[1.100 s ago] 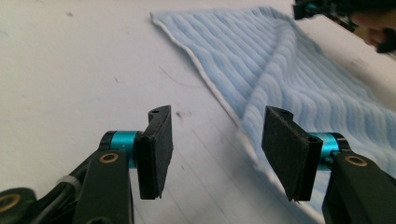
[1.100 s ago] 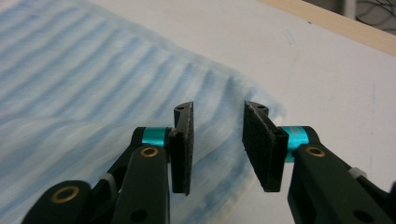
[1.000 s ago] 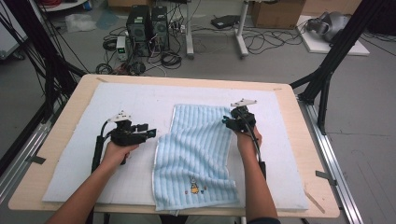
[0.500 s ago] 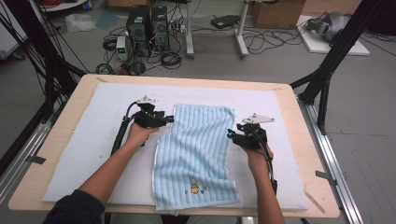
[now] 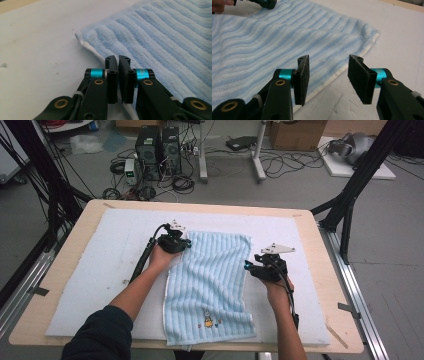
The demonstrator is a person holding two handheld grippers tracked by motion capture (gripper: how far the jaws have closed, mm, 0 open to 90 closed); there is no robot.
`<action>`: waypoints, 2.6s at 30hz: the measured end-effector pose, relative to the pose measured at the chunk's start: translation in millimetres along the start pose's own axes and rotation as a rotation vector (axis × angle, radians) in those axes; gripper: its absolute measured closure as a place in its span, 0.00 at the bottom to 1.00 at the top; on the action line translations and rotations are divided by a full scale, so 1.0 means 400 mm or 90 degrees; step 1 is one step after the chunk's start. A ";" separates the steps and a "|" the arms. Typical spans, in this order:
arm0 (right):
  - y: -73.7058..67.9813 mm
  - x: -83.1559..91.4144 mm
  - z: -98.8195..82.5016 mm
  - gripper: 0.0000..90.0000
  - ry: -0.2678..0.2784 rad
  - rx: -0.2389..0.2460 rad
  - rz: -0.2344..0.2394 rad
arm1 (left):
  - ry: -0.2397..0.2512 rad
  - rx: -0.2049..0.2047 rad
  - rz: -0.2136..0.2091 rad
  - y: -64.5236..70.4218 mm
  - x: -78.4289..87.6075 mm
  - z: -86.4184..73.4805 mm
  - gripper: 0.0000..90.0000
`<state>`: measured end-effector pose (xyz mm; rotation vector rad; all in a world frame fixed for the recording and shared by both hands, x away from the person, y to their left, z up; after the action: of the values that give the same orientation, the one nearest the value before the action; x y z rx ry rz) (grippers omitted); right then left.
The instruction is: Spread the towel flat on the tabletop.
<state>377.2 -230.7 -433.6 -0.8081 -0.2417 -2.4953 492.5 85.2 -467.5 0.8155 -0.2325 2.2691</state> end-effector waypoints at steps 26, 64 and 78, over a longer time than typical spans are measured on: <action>0.011 -0.154 0.053 0.44 -0.016 -0.060 -0.046 | 0.065 0.158 -0.015 -0.118 0.091 -0.019 0.47; 0.008 -0.265 0.089 0.96 -0.061 -0.017 -0.066 | 0.011 0.048 0.034 -0.076 0.071 -0.051 0.97; 0.068 -0.290 0.113 0.75 -0.039 -0.073 -0.106 | 0.008 0.095 0.021 -0.099 0.035 -0.012 0.60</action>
<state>494.5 -192.6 -465.2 -0.9461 -0.1955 -2.6622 509.0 124.0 -465.2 0.8790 -0.0724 2.3424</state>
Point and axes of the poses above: each handheld gripper's, and its own axes: x roughly backward along the jaws, z roughly out of its top, y roughly to its right, the point moved 3 cm from there along -x, roughly forward along the jaws, and after that the axes turned 3 degrees about -z, right-handed, at the moved point
